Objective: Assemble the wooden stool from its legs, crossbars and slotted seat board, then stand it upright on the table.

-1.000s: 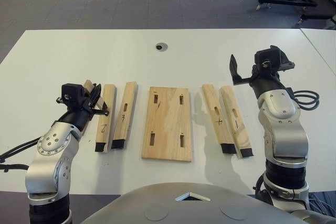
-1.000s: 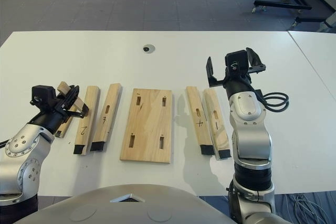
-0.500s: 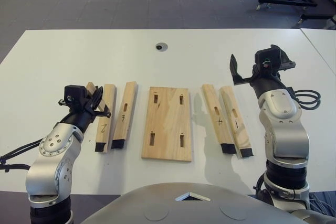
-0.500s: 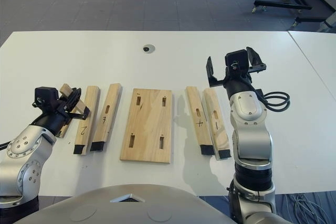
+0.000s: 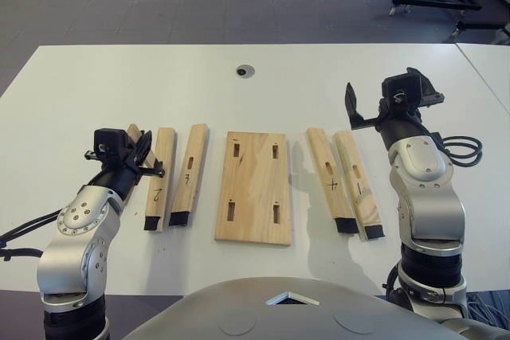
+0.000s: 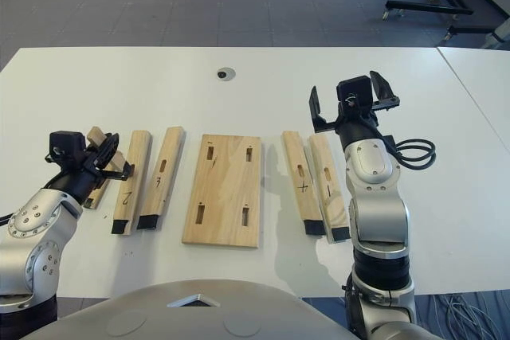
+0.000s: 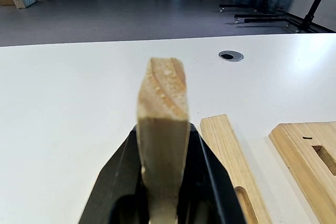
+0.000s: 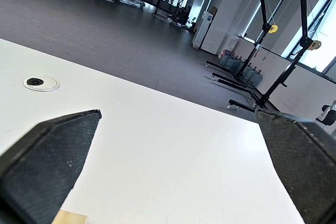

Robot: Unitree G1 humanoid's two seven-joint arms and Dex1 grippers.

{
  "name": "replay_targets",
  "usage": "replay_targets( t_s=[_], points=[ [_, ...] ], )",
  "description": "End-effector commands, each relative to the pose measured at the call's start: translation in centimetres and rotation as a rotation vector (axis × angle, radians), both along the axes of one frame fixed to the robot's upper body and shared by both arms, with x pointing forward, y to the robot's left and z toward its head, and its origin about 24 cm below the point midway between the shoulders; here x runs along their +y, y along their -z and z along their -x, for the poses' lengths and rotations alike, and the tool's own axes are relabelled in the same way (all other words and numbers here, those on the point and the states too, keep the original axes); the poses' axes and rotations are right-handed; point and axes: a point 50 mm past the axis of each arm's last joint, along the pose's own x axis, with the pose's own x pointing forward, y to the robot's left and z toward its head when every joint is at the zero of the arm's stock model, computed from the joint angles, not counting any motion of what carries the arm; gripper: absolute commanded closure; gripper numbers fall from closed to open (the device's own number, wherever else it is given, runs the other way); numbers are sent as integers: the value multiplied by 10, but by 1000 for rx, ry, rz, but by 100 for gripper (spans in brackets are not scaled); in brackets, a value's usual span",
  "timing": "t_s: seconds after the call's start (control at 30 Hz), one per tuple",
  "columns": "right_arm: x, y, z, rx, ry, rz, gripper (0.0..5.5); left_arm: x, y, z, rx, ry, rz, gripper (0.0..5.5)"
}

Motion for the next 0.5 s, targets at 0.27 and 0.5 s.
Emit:
replay_targets(
  t_s=[0.27,0.5],
  points=[
    [-3,-2,3,-4,15,5,10,5,-2,-3,6,-18,34,511],
    [-7,-5,0,1,1,34,10,-8,-4,-1,-12,-15,68,511]
  ],
)
